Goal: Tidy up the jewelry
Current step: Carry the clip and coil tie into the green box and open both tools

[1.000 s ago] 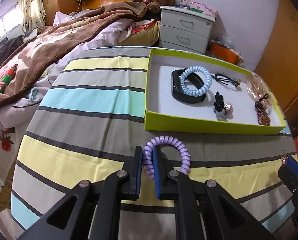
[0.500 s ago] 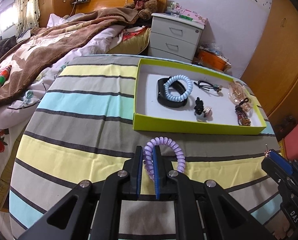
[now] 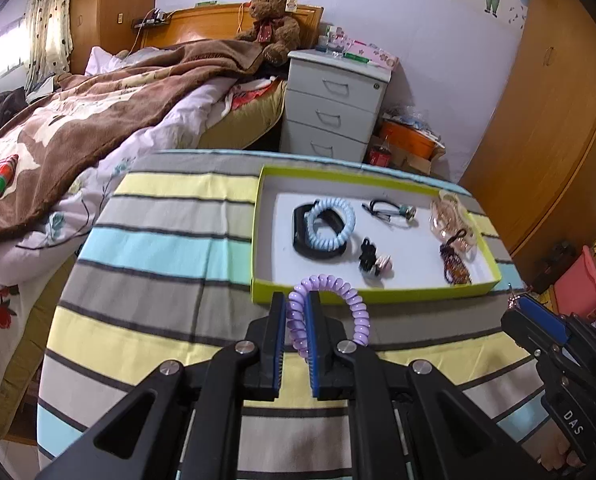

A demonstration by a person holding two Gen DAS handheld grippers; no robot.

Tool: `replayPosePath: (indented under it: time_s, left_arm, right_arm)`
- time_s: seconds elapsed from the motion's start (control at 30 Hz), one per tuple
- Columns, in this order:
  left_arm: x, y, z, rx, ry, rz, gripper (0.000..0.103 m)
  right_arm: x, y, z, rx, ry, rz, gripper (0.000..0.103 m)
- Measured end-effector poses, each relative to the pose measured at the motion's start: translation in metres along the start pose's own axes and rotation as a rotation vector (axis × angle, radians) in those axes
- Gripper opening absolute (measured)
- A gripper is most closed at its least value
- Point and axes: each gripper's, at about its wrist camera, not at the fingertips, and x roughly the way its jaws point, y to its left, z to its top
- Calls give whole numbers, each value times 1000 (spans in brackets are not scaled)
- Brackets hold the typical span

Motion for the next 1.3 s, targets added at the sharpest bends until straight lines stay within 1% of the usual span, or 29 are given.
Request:
replayPosePath:
  time_s: [0.17, 0.33, 0.53, 0.7, 1.0, 1.3]
  left_arm:
    - [-1, -5, 15, 13, -15, -17, 10]
    - [5, -10, 27, 18, -14, -36, 10]
    - [21, -12, 35, 15, 6, -53, 10]
    - [37, -13, 35, 13, 34, -49, 10]
    - [62, -8, 33, -4, 78, -37, 10]
    - [76, -5, 31, -17, 108, -29, 10]
  right_arm:
    - [7, -6, 16, 5, -9, -19, 26]
    - [21, -12, 30, 3, 2, -33, 26]
    - [48, -19, 44, 12, 39, -39, 26]
    - [75, -22, 53, 15, 79, -43, 26]
    - [116, -28, 55, 22, 157, -52, 26]
    - [138, -30, 51, 10, 204, -62, 26]
